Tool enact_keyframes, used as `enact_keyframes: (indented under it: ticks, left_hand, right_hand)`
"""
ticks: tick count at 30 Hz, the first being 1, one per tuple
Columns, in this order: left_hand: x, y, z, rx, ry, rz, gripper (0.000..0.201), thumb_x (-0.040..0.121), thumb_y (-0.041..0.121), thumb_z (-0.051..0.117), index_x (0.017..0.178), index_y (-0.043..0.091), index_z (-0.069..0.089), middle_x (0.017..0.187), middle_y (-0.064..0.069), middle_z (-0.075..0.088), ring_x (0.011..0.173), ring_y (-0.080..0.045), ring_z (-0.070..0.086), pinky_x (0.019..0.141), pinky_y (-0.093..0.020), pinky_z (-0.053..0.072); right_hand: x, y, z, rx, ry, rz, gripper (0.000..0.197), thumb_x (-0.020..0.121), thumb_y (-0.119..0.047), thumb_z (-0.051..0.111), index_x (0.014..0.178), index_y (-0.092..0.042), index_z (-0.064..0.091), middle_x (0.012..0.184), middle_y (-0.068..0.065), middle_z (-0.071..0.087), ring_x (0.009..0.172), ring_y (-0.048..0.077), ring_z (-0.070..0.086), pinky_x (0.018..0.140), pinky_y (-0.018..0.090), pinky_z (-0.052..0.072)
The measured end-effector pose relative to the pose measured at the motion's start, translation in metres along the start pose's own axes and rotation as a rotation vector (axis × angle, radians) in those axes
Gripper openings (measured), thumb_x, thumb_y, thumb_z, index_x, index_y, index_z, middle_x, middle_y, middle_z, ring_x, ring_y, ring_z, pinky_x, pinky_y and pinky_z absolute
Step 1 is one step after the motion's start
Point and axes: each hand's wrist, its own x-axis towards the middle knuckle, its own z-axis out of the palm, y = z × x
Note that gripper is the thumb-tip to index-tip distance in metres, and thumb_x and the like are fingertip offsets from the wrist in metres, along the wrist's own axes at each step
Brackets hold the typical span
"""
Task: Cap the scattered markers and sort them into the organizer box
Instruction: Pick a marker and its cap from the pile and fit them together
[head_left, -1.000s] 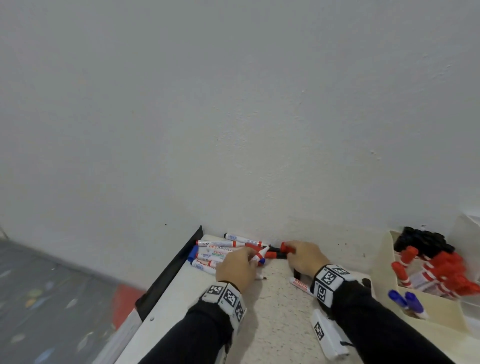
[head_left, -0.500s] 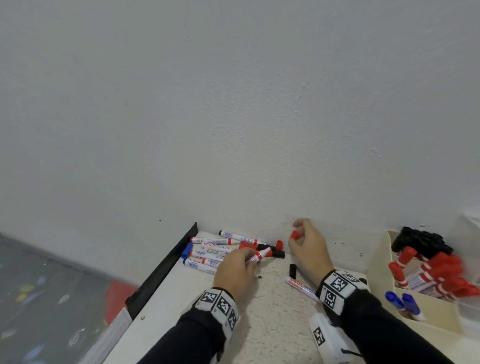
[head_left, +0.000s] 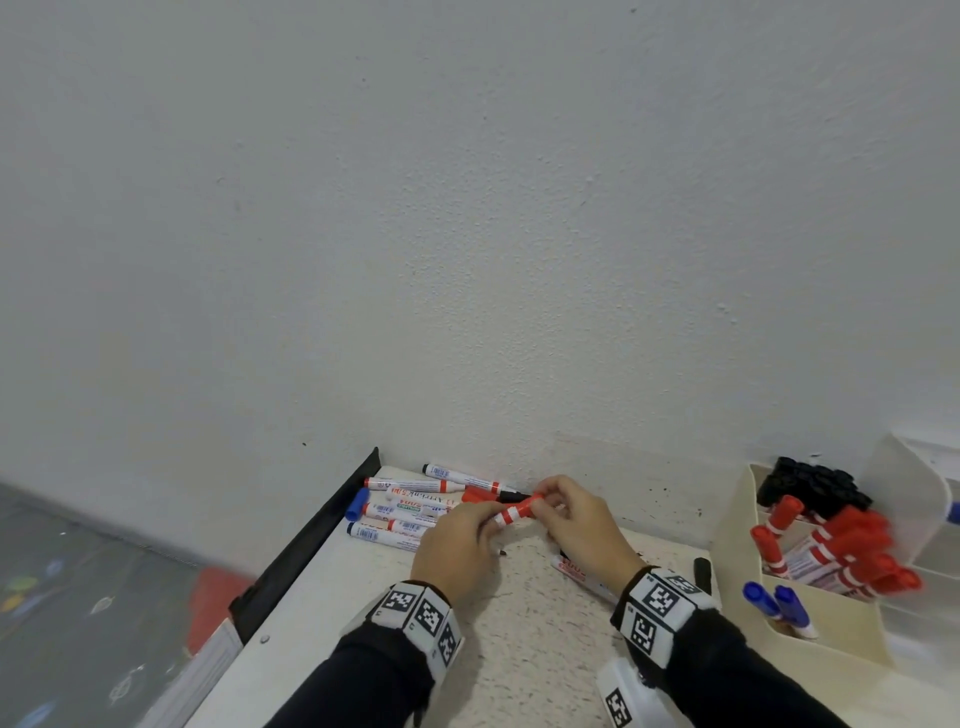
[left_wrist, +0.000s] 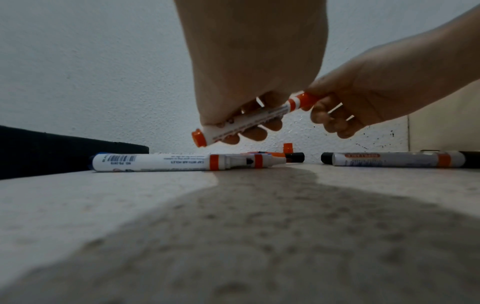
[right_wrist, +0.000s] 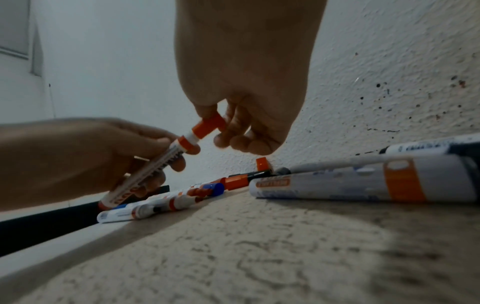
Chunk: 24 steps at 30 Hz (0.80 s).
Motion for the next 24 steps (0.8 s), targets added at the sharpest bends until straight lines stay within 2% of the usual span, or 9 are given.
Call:
enact_keyframes:
  ticks: [2,4,6,8,11,15,20,24]
  left_hand:
    - [0.001,0.002,-0.002,-0.016,0.01,0.024,0.025,0.097,0.021,0.043,0.113,0.023,0.062,0.1,0.005,0.064,0.088,-0.01,0.057,0.084,-0.029,0.048]
    - [0.002,0.004,-0.002,-0.027,-0.023,0.066,0.022,0.097,0.027,0.041,0.101,0.022,0.062,0.087,0.005,0.062,0.077,-0.009,0.054,0.076,-0.03,0.048]
    - [0.0,0.007,-0.002,0.087,-0.072,0.11,0.024,0.098,0.036,0.037,0.084,0.024,0.053,0.075,0.008,0.054,0.067,-0.009,0.048,0.066,-0.03,0.043]
    - [0.0,0.006,-0.002,0.157,-0.088,0.106,0.03,0.099,0.04,0.031,0.08,0.022,0.047,0.074,0.007,0.052,0.068,-0.013,0.049,0.064,-0.03,0.04]
    - [0.001,0.003,-0.004,0.004,-0.144,0.083,0.035,0.1,0.037,0.03,0.072,0.023,0.046,0.068,0.005,0.051,0.065,-0.012,0.049,0.068,-0.03,0.042]
    - [-0.003,0.004,-0.005,-0.13,-0.225,0.102,0.038,0.1,0.033,0.034,0.065,0.026,0.044,0.061,0.007,0.046,0.054,-0.003,0.041,0.057,-0.014,0.035]
    - [-0.004,0.009,-0.003,-0.207,-0.251,0.094,0.041,0.1,0.033,0.034,0.061,0.026,0.044,0.056,0.009,0.043,0.045,0.001,0.039,0.052,-0.012,0.033]
    - [-0.005,0.011,-0.005,-0.164,-0.264,0.069,0.04,0.099,0.036,0.035,0.062,0.027,0.046,0.059,0.009,0.048,0.052,0.0,0.042,0.058,-0.014,0.036]
  right_hand:
    - [-0.002,-0.001,0.003,-0.044,0.012,-0.005,0.02,0.094,-0.031,0.049,0.077,-0.023,0.055,0.066,-0.002,0.055,0.055,0.01,0.044,0.051,0.019,0.036]
    - [-0.003,-0.006,0.005,-0.058,0.034,-0.001,0.036,0.096,-0.037,0.042,0.065,-0.021,0.05,0.058,-0.004,0.047,0.053,0.01,0.039,0.053,0.024,0.033]
    - [-0.003,-0.012,0.007,-0.066,0.054,0.004,0.043,0.097,-0.036,0.039,0.057,-0.02,0.043,0.054,-0.006,0.04,0.052,0.009,0.036,0.053,0.024,0.03]
    - [-0.002,-0.017,0.012,-0.094,0.061,0.003,0.045,0.098,-0.033,0.038,0.054,-0.02,0.038,0.054,-0.006,0.038,0.052,0.008,0.035,0.052,0.024,0.029]
    - [0.0,-0.02,0.018,-0.057,0.062,-0.028,0.044,0.097,-0.025,0.04,0.054,-0.02,0.036,0.056,-0.006,0.037,0.053,0.007,0.033,0.052,0.023,0.028]
    - [-0.006,-0.016,0.015,0.014,-0.017,-0.104,0.04,0.097,-0.019,0.041,0.058,-0.02,0.04,0.057,-0.008,0.036,0.048,0.001,0.033,0.048,0.015,0.029]
    - [-0.011,-0.013,0.006,-0.024,-0.087,-0.147,0.033,0.099,-0.024,0.039,0.068,-0.015,0.047,0.058,-0.009,0.038,0.049,0.0,0.036,0.05,0.013,0.031]
    - [-0.012,-0.011,0.003,-0.065,-0.118,-0.147,0.03,0.098,-0.028,0.039,0.071,-0.02,0.05,0.062,-0.009,0.043,0.052,-0.003,0.041,0.053,0.011,0.034]
